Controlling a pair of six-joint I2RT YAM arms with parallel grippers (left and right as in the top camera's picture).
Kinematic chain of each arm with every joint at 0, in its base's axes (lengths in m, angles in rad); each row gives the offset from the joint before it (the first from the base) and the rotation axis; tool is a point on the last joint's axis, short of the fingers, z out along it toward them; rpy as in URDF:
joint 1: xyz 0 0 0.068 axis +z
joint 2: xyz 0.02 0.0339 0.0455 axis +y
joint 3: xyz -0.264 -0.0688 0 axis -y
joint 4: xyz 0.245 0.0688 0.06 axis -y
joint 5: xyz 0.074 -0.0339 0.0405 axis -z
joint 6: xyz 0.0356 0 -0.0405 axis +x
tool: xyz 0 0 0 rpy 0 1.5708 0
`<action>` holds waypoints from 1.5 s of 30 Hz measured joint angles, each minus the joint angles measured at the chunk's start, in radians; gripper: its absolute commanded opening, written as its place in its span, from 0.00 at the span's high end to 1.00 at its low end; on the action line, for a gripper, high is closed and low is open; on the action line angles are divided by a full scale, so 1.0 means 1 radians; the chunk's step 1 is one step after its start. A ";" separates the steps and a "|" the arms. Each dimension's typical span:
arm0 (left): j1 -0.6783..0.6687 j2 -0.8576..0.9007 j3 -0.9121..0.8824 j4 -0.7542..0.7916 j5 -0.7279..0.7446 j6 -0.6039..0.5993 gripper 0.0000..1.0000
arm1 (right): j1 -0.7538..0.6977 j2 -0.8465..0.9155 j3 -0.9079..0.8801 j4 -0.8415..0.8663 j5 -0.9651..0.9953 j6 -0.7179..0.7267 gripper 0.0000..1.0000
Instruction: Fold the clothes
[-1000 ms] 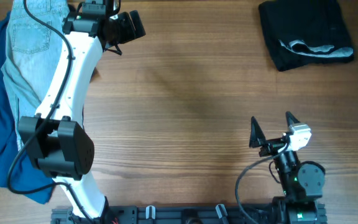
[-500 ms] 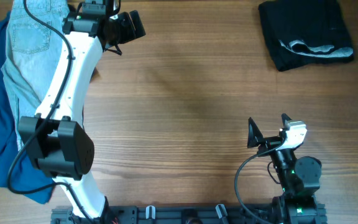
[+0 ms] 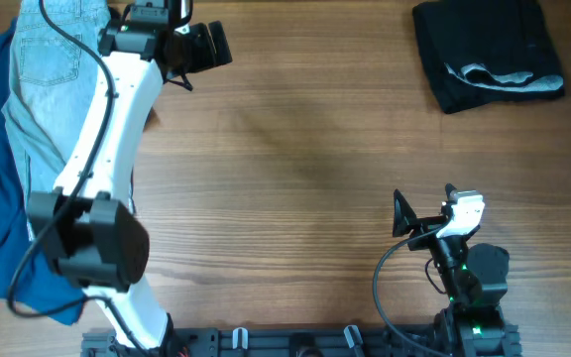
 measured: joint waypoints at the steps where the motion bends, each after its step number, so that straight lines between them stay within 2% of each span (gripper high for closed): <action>1: -0.005 -0.038 -0.009 0.011 -0.016 0.021 0.00 | 0.000 0.001 0.000 0.000 0.000 0.000 0.00; 4: -0.007 -0.204 -0.084 0.129 -0.055 0.051 0.00 | 0.000 0.002 0.000 0.001 0.000 0.000 0.00; 7: 0.014 -0.475 -0.321 0.386 -0.079 0.069 0.00 | 0.000 0.005 0.000 -0.001 0.000 0.000 0.00; 11: 0.116 -0.821 -0.786 0.699 -0.049 0.077 0.00 | 0.000 0.006 0.000 0.000 0.000 0.000 0.00; 14: 0.212 -1.036 -1.079 0.787 0.003 0.077 0.00 | 0.000 0.007 0.000 -0.002 0.000 0.000 0.00; 15: 0.262 -1.189 -1.250 0.819 0.034 0.083 0.00 | 0.000 0.007 0.000 -0.003 0.000 0.000 0.01; 17: 0.288 -1.340 -1.378 0.875 0.058 0.101 0.00 | 0.000 0.008 0.000 -0.002 0.000 0.000 0.00; 18: 0.296 -1.453 -1.459 0.877 0.070 0.115 0.00 | 0.000 0.009 0.000 -0.003 0.000 0.000 0.00; 21: 0.300 -1.650 -1.592 0.883 0.103 0.145 0.00 | 0.000 0.010 0.000 -0.003 0.000 0.000 0.00; 26: 0.299 -1.790 -1.715 0.858 0.126 0.163 0.00 | 0.000 0.010 0.000 -0.003 0.000 0.000 0.00; 32: 0.299 -1.892 -1.762 0.755 0.130 0.166 0.00 | 0.000 0.010 0.000 -0.003 0.000 0.000 0.00; 45: 0.299 -1.911 -1.785 0.720 0.129 0.166 0.00 | 0.000 0.010 0.000 -0.003 0.000 0.000 0.00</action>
